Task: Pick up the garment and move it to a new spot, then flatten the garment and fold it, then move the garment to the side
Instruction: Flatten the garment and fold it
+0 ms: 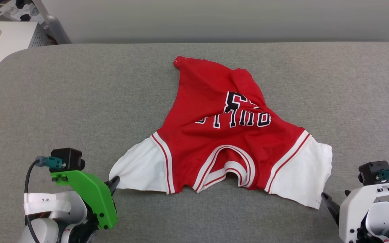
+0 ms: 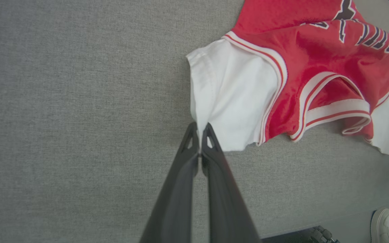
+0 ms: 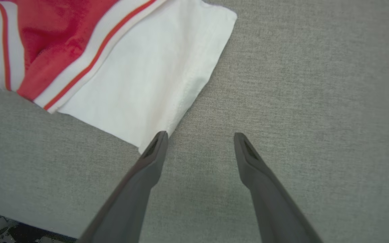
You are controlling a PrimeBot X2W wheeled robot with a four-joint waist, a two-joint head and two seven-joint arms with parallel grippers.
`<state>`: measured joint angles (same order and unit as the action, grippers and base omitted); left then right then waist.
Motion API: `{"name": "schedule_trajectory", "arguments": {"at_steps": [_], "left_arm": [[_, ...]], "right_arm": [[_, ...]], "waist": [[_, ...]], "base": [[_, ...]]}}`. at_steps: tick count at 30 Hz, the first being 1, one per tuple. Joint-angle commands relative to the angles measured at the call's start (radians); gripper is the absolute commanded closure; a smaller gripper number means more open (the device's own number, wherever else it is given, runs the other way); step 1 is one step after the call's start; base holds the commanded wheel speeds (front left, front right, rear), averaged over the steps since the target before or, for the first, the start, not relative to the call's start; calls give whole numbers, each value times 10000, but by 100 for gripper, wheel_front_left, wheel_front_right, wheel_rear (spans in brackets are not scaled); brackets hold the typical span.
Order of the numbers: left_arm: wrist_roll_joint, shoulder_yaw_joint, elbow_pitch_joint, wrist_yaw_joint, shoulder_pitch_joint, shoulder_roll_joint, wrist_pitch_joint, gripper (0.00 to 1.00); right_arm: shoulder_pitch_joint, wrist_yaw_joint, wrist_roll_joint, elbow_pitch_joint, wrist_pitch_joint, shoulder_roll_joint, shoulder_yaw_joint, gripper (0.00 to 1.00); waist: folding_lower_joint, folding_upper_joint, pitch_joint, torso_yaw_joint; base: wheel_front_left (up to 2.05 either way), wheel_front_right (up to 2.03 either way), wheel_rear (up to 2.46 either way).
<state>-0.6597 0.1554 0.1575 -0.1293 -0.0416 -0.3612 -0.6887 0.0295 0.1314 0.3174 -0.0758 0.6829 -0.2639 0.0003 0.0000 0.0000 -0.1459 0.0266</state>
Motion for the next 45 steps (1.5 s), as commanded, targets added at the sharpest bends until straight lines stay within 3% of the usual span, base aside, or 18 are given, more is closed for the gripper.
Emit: {"name": "schedule_trajectory", "arguments": {"at_steps": [1,19,20,21,22,23,24,34,45], "left_arm": [[99,16,92,-52,106,63,-32,100],[119,121,89,93,-292,16,153,100],[133,132,68,118,-328,3,176,100],[160,147,30,145,-367,-13,211,100],[172,160,-8,162,-388,-18,231,100],[174,178,-55,180,-405,-20,244,100],[167,190,-91,196,-416,-22,245,100],[93,88,-325,333,-250,-174,466,100],[-111,-377,284,473,-115,-446,865,100]], "right_arm": [[-243,-7,-130,15,105,148,2,0],[-592,-7,-66,1072,292,786,602,0],[-626,-7,-45,1198,282,759,621,14],[-653,-7,-4,1343,310,703,707,42],[-678,-7,43,1436,303,673,753,56],[-713,-7,89,1532,257,641,797,97],[-736,-7,108,1608,232,592,865,100],[-642,-7,327,1417,-282,-115,712,100],[-378,-7,806,-244,15,-1708,-301,100]], "waist": [[0,0,-149,142],[0,0,-732,377],[0,0,-750,380],[0,0,-759,384],[0,0,-752,385],[0,0,-735,388],[0,0,-711,389],[0,0,111,312],[0,0,1310,17]], "base": [[0,0,0],[0,0,0],[0,0,0],[0,0,0],[0,0,0],[0,0,0],[0,0,0],[0,0,0],[0,0,0]]}}
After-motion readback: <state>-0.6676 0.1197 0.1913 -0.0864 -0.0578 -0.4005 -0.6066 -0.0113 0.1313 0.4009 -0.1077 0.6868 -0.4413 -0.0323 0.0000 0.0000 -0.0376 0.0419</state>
